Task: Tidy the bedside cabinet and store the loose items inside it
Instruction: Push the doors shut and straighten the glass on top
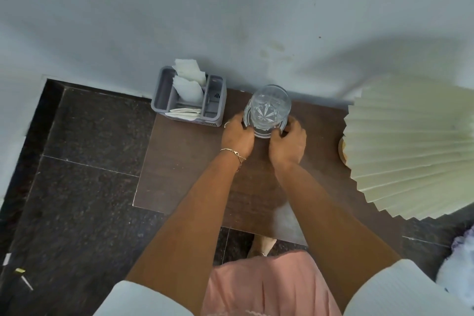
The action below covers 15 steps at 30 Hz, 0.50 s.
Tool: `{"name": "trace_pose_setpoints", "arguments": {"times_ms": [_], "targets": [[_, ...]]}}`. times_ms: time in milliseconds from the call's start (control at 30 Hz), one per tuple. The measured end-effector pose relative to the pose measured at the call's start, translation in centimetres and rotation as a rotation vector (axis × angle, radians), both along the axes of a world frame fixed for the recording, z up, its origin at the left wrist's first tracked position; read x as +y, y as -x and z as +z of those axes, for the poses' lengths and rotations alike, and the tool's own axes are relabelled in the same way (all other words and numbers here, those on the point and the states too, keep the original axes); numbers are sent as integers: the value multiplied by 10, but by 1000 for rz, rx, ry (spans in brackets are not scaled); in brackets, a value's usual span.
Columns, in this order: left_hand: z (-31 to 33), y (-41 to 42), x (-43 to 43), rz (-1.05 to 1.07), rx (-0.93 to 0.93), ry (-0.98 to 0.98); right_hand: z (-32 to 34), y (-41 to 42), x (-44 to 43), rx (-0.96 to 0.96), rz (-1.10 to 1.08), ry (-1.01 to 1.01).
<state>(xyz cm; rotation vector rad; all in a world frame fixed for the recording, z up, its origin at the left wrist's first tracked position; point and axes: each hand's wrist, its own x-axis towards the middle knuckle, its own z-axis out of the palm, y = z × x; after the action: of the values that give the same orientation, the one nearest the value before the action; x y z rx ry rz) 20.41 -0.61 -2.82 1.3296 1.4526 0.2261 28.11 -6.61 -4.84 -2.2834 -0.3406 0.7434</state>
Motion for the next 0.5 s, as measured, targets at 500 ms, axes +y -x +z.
{"name": "trace_pose_setpoints", "arguments": {"times_ms": [500], "targets": [[-2,-5,-15,-173,16,83,4,-1,-24,23,-272,35]]}}
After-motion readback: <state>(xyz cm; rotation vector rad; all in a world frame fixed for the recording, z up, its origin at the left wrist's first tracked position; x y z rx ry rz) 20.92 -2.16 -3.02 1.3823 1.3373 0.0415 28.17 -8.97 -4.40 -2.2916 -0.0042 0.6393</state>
